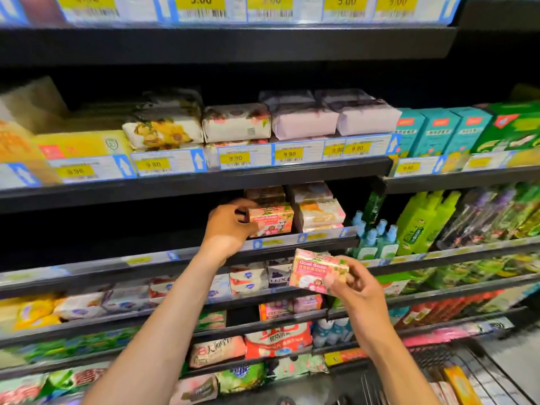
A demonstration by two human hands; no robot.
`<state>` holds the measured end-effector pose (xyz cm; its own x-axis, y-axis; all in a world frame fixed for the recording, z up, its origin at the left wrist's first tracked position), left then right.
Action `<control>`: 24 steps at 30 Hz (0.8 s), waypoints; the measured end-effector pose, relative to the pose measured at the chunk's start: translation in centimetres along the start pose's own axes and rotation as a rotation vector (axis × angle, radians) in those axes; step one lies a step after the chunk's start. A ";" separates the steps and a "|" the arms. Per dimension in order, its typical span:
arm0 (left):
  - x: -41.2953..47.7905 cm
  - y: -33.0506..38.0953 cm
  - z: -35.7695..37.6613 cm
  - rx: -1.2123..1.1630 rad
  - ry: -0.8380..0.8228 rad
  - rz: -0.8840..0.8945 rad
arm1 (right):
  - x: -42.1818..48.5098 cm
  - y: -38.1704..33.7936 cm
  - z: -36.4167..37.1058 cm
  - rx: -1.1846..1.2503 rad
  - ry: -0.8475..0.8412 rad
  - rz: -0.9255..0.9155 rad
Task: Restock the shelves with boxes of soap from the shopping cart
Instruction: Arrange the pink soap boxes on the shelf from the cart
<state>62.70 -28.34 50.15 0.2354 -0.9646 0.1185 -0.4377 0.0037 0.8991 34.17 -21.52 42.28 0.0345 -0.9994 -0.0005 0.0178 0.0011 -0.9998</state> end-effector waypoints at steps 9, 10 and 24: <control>0.6 -0.6 0.7 0.192 0.014 0.061 | 2.8 0.1 1.3 -0.046 -0.034 -0.031; 0.5 -0.6 0.7 0.205 0.025 0.060 | 2.9 0.2 1.6 -0.054 -0.042 -0.037; -4.8 3.4 -1.8 -0.036 -0.251 0.261 | 3.7 -3.6 7.7 0.004 -0.120 -0.202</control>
<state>61.62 -23.28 53.38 -0.1021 -0.9647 0.2429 -0.4234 0.2631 0.8669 41.89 -25.00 46.04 0.1485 -0.9681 0.2018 0.0402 -0.1980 -0.9794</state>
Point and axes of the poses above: each hand's wrist, its own x-axis towards the middle knuckle, its own z-axis out of the palm, y = z × x, the point moved 10 cm from there along x, towards the middle knuckle, and after that the axes turned 7 degrees about -x, right-handed, at the moved point
